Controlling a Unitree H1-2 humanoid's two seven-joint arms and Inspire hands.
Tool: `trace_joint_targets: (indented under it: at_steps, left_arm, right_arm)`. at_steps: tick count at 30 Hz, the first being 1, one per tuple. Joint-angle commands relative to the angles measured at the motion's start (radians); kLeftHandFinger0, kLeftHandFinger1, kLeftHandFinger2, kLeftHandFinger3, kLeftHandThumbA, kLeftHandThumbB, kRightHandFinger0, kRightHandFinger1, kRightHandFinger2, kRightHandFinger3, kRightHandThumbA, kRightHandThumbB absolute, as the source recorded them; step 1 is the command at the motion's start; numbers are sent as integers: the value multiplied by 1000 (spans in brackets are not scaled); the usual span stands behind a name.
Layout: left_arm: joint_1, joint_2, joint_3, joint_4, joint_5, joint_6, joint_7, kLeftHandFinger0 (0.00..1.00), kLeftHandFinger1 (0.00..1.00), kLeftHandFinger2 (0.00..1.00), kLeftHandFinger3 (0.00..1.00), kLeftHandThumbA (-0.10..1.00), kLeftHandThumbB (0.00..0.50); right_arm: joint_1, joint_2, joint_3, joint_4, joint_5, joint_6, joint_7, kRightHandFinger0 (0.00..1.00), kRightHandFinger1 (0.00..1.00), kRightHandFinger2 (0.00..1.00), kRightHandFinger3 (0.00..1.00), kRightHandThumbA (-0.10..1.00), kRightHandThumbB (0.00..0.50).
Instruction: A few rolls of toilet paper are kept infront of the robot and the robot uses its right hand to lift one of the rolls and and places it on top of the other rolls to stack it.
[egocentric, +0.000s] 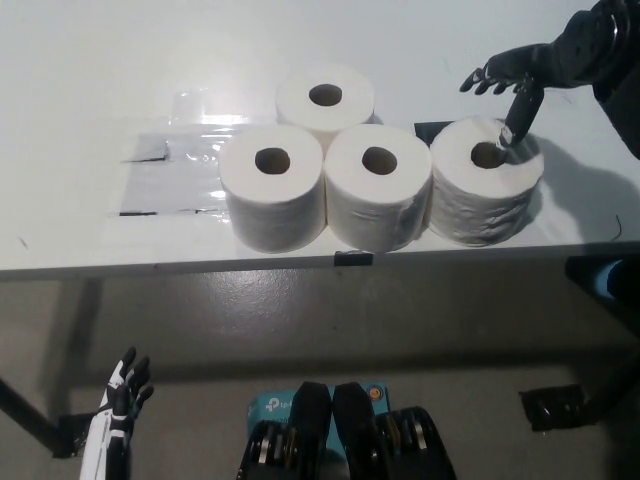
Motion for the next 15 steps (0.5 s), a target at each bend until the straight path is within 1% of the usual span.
trace_joint_targets:
  at_steps: [1, 2, 5, 9, 11, 12, 15]
  left_arm:
    - [3, 9, 1, -24, 4, -39, 17, 1000, 1000, 1000, 1000, 1000, 0]
    - [4, 9, 1, -24, 3, -39, 17, 1000, 1000, 1000, 1000, 1000, 0]
    - [12, 4, -1, -38, 10, -16, 19, 1000, 1000, 1000, 1000, 1000, 0]
    - [11, 7, -2, -30, 9, -30, 17, 1000, 1000, 1000, 1000, 1000, 0]
    - [11, 7, -2, -27, 5, -35, 17, 1000, 1000, 1000, 1000, 1000, 0]
    - [11, 7, -2, -26, 7, -35, 18, 1000, 1000, 1000, 1000, 1000, 0]
    - [6, 7, -2, -27, 4, -36, 17, 1000, 1000, 1000, 1000, 1000, 0]
  right_arm:
    - [-79, -9, -19, 10, -19, -32, -36, 1000, 1000, 1000, 1000, 841, 306]
    - [-78, -9, -16, 8, -23, -35, -36, 1000, 1000, 1000, 1000, 855, 310]
    - [-72, -13, -13, -4, -31, -39, -31, 1000, 1000, 1000, 1000, 876, 289]
    - [-82, -8, -18, 13, -30, -42, -28, 1000, 1000, 1000, 1000, 873, 276]
    - [-81, -5, -28, 22, -23, -29, -32, 1000, 1000, 1000, 1000, 854, 308]
    - [-76, -5, -27, 14, -27, -25, -33, 1000, 1000, 1000, 1000, 849, 312]
    - [-70, -6, -26, 14, -31, -34, -41, 1000, 1000, 1000, 1000, 847, 290]
